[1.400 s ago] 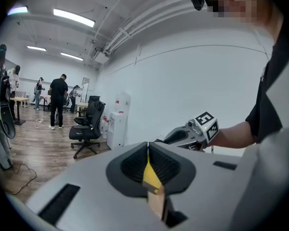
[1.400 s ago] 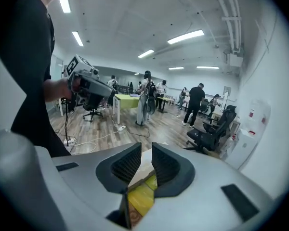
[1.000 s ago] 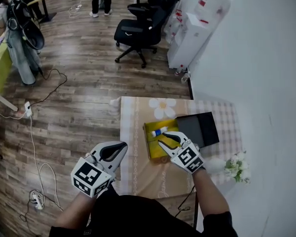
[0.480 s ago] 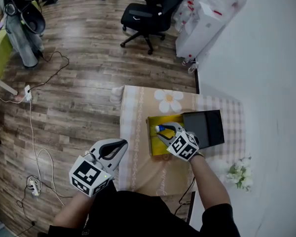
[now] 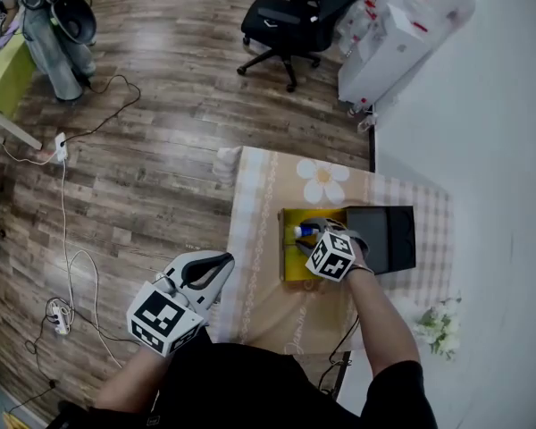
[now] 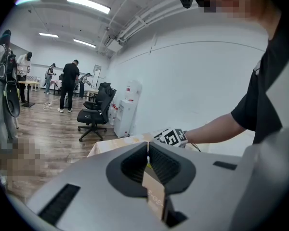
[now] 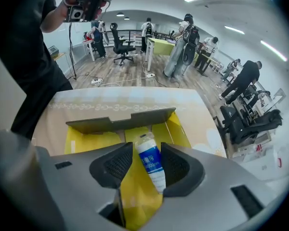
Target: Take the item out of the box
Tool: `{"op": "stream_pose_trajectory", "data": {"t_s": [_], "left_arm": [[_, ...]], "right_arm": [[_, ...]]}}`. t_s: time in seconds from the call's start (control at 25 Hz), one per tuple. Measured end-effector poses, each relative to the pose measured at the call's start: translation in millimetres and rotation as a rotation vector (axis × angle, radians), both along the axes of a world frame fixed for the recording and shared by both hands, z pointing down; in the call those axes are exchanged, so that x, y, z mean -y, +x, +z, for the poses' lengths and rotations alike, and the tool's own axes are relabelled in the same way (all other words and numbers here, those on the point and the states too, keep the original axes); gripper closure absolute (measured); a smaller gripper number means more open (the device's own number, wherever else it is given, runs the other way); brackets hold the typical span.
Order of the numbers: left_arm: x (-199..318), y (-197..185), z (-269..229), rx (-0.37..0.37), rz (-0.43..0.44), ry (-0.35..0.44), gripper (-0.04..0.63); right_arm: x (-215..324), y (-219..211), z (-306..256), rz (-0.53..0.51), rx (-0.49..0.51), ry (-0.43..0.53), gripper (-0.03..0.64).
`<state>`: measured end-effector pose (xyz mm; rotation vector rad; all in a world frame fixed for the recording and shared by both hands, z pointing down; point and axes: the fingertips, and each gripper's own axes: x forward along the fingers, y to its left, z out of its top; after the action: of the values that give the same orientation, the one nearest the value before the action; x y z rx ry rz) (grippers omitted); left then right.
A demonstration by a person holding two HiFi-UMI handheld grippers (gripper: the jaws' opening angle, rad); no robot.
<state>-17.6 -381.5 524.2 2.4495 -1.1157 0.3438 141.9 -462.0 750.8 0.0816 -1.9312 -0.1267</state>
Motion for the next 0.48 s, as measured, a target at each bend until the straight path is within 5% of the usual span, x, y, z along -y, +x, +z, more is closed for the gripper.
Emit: {"op": "stream_pose_trajectory", "data": {"t_s": [0.48], "left_arm": [[-8.5, -16.5, -3.5, 0.002, -0.022, 0.015, 0.574]], "right_arm": [[-1.0, 6.1, 14.6, -0.006, -0.087, 0.04, 0.474]]}}
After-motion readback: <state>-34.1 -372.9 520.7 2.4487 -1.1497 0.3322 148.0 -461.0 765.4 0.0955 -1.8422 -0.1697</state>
